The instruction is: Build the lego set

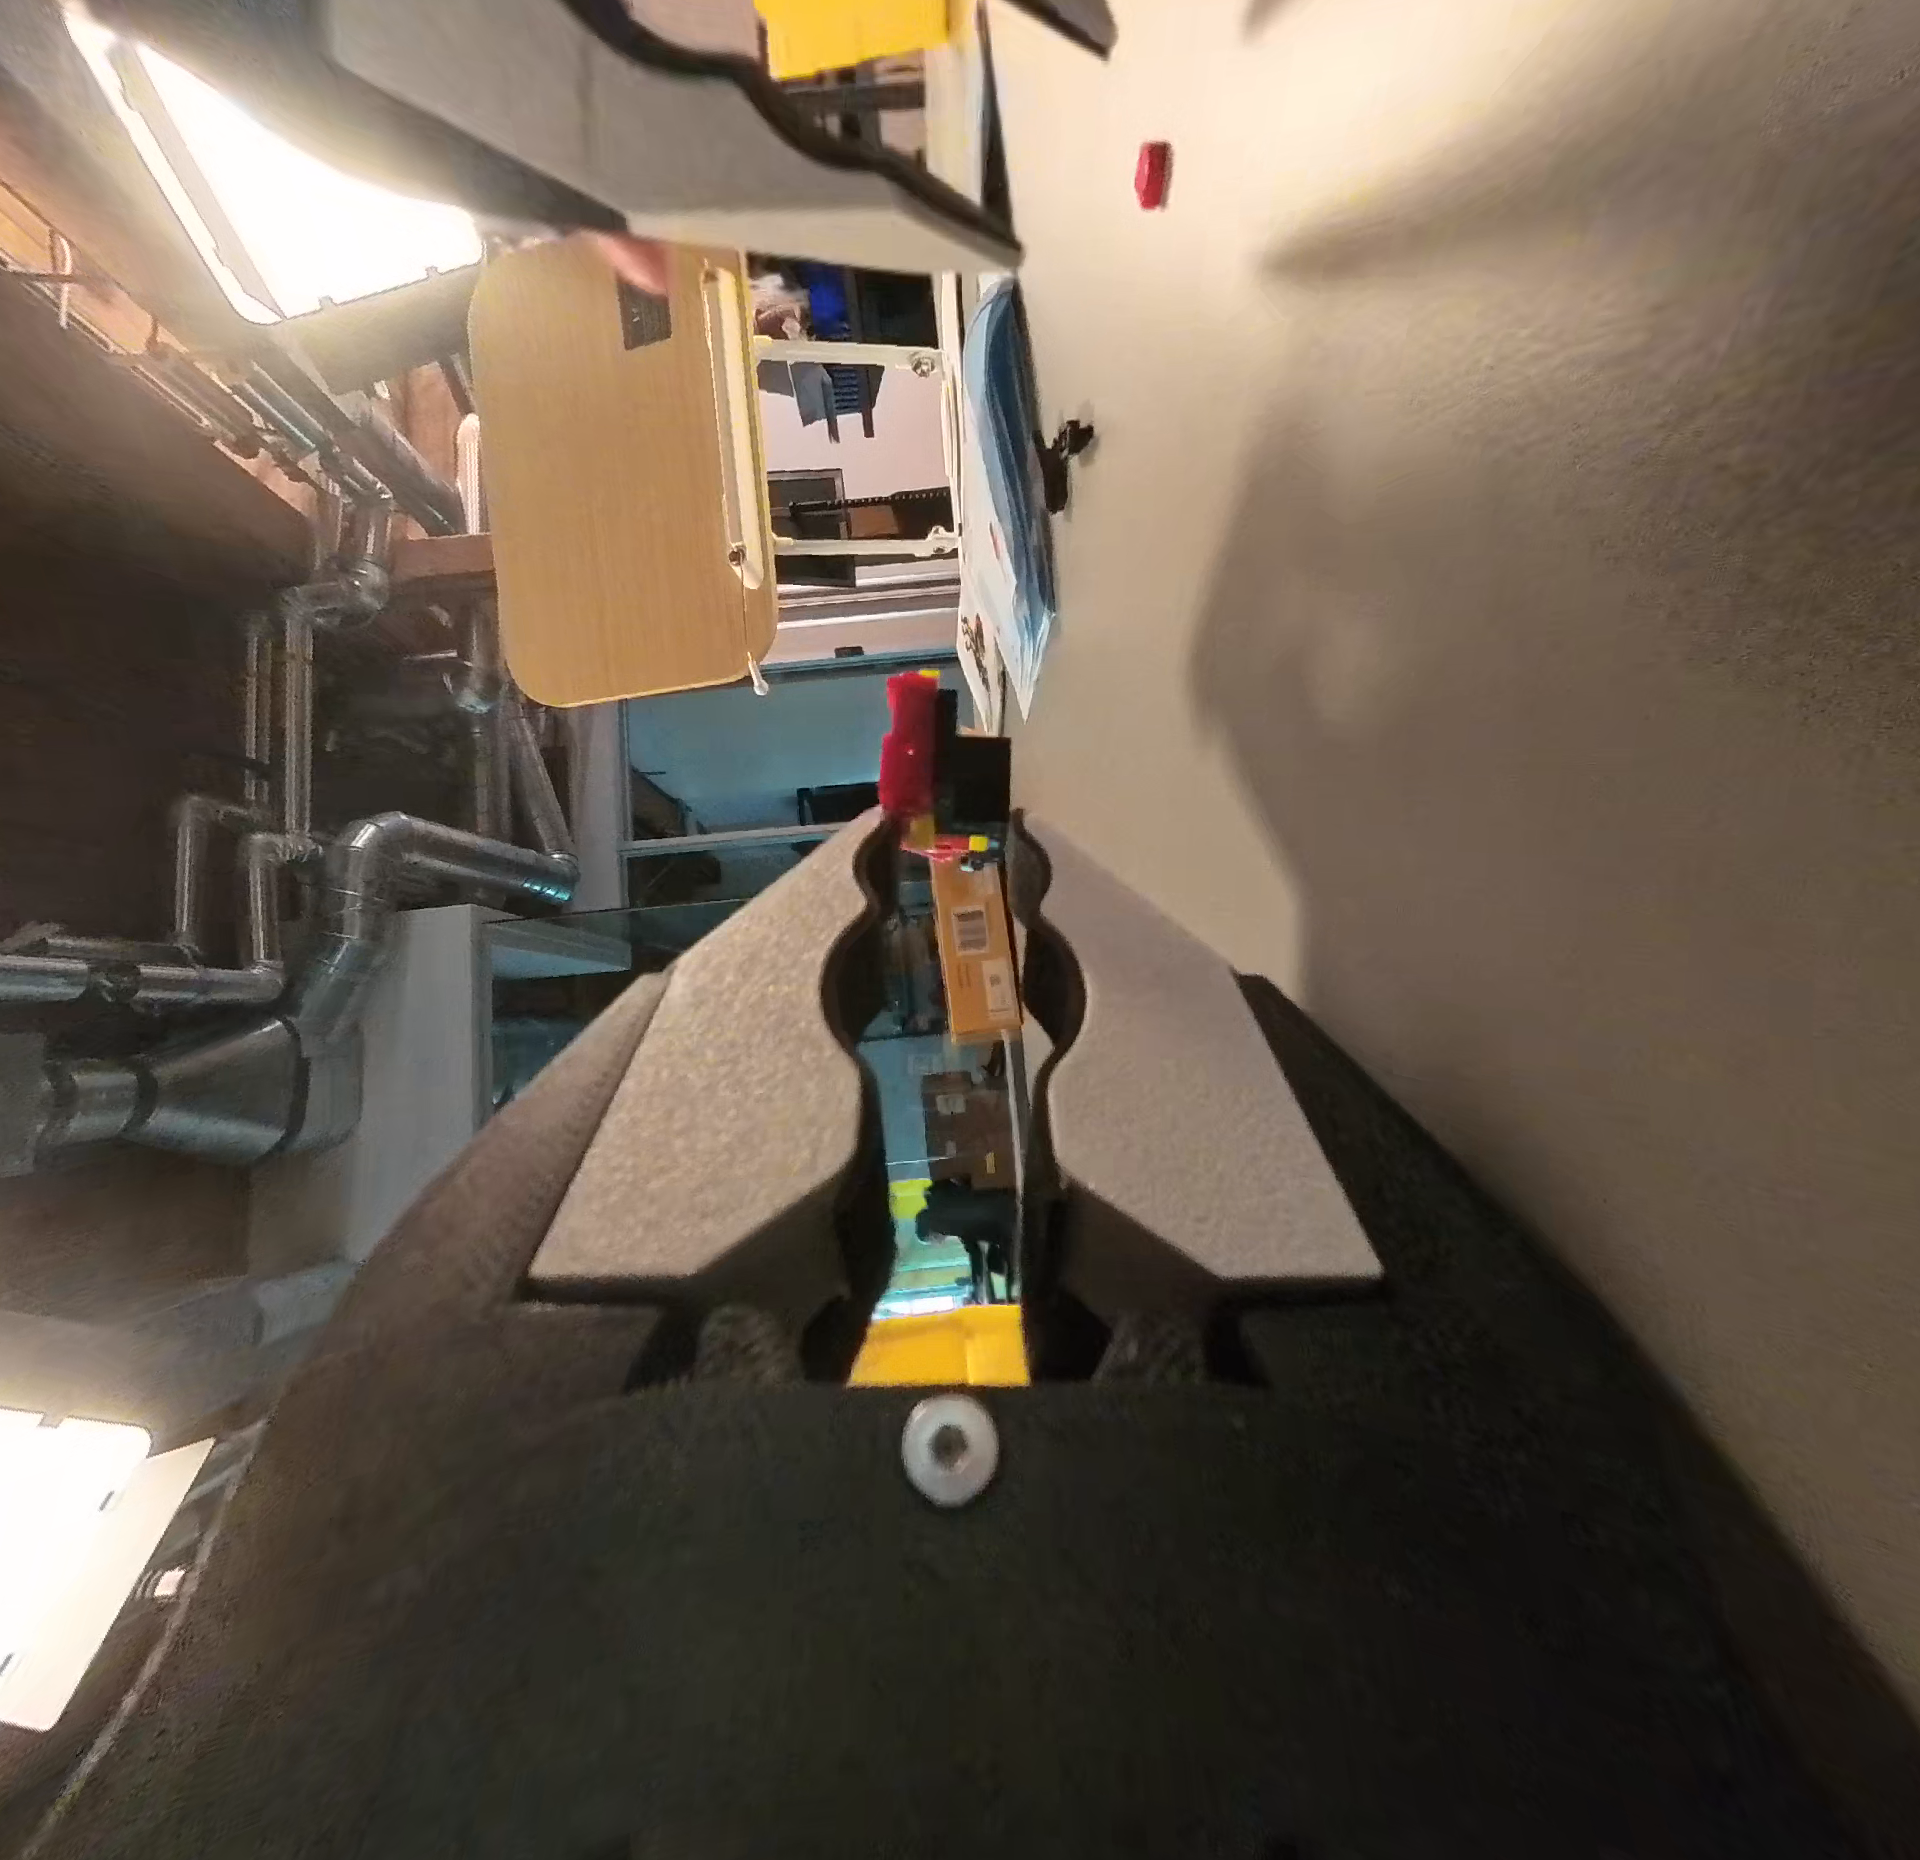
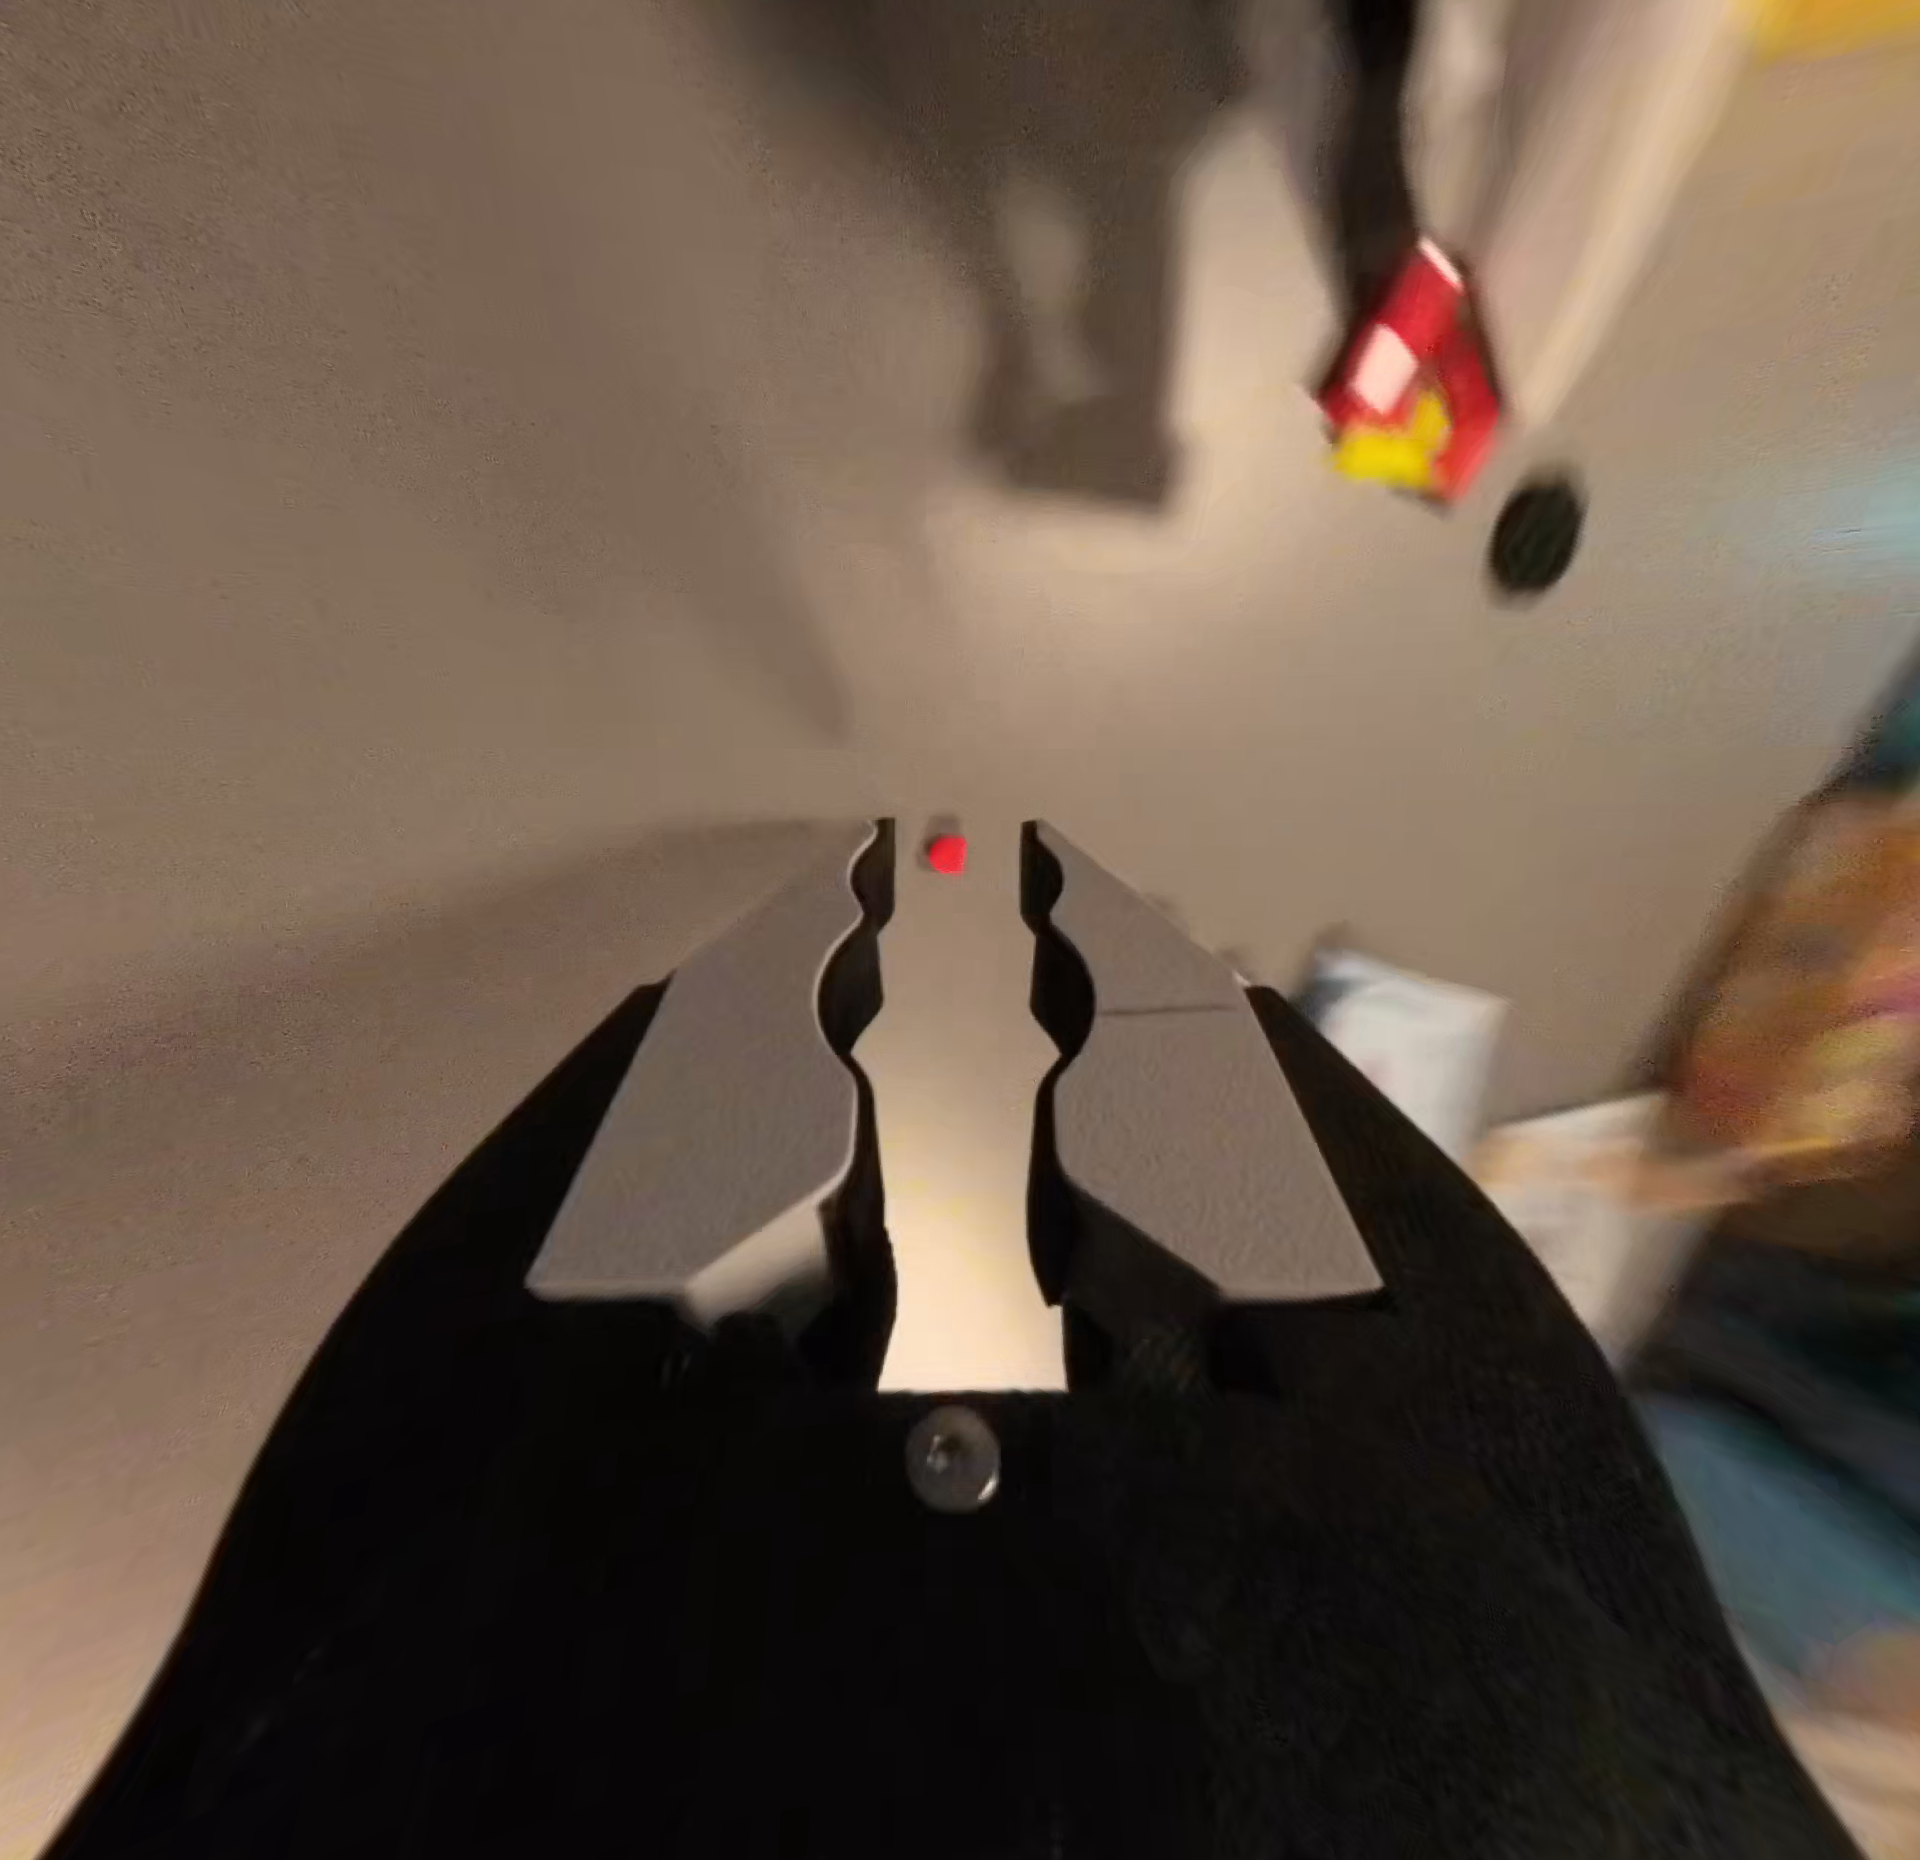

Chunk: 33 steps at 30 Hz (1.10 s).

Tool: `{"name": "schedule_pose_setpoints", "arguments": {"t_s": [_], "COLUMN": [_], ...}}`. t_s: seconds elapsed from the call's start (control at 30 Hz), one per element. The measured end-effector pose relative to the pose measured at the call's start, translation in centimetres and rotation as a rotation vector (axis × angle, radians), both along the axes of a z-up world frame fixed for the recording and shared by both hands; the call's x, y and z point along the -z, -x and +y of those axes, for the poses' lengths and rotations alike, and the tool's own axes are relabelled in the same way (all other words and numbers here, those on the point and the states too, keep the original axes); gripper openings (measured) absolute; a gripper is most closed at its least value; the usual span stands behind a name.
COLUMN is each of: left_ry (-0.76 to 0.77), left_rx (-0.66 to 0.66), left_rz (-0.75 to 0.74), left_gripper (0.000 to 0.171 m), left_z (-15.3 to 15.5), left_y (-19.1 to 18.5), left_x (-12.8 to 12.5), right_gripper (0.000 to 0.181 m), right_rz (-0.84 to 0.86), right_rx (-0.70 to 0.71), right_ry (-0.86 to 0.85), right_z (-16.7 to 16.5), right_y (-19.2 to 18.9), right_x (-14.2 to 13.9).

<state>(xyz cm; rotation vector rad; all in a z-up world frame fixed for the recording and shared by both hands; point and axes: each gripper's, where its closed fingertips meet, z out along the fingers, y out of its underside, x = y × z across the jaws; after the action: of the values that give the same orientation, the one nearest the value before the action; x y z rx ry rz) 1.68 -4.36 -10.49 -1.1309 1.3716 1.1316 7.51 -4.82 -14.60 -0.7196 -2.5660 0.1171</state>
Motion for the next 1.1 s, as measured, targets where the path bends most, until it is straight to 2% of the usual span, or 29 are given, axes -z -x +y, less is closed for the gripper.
{"name": "schedule_pose_setpoints", "arguments": {"t_s": [0.03,0.1,0.17,0.27,0.4,0.5,0.63,0.8,0.93,1.1], "left_ry": [0.0,0.002,0.003,0.007,0.009,0.012,0.014,0.017,0.021,0.024], "left_rx": [0.001,0.001,0.001,0.004,0.004,0.002,0.007,0.006,0.006,0.01], "left_rz": [0.0,-0.003,-0.004,-0.004,-0.002,-0.004,-0.001,-0.002,-0.001,-0.001], "left_gripper": [0.019,0.019,0.019,0.019,0.019,0.019,0.019,0.019,0.019,0.019], "left_z": [0.0,0.0,0.1,0.1,0.2,0.3,0.3,0.4,0.4,0.4], "left_y": [0.0,0.0,0.0,-0.1,-0.2,-0.1,-0.2,-0.2,-0.3,-0.4], "left_x": [0.0,0.0,0.0,0.1,0.1,0.2,0.2,0.2,0.3,0.3], "right_gripper": [0.022,0.019,0.018,0.017,0.018,0.021,0.021,0.023,0.014,0.019], "right_rz": [0.025,0.119,0.173,0.176,0.14,0.049,0.155,0.117,0.026,0.062], "right_rx": [0.149,0.327,0.437,0.496,0.496,0.419,0.371,0.35,0.306,0.217], "right_ry": [0.183,0.433,0.553,0.647,0.723,0.831,0.683,0.7,0.757,0.749], "right_z": [-0.2,0.1,1.0,1.0,0.2,-2.6,-0.4,-0.1,-1.3,-1.5], "right_y": [0.2,0.5,0.2,-0.6,-0.8,-0.8,0.1,-0.1,-1.3,-1.1], "right_x": [0.2,0.1,0.3,0.9,1.2,0.9,0.4,1.3,1.1,0.5]}}
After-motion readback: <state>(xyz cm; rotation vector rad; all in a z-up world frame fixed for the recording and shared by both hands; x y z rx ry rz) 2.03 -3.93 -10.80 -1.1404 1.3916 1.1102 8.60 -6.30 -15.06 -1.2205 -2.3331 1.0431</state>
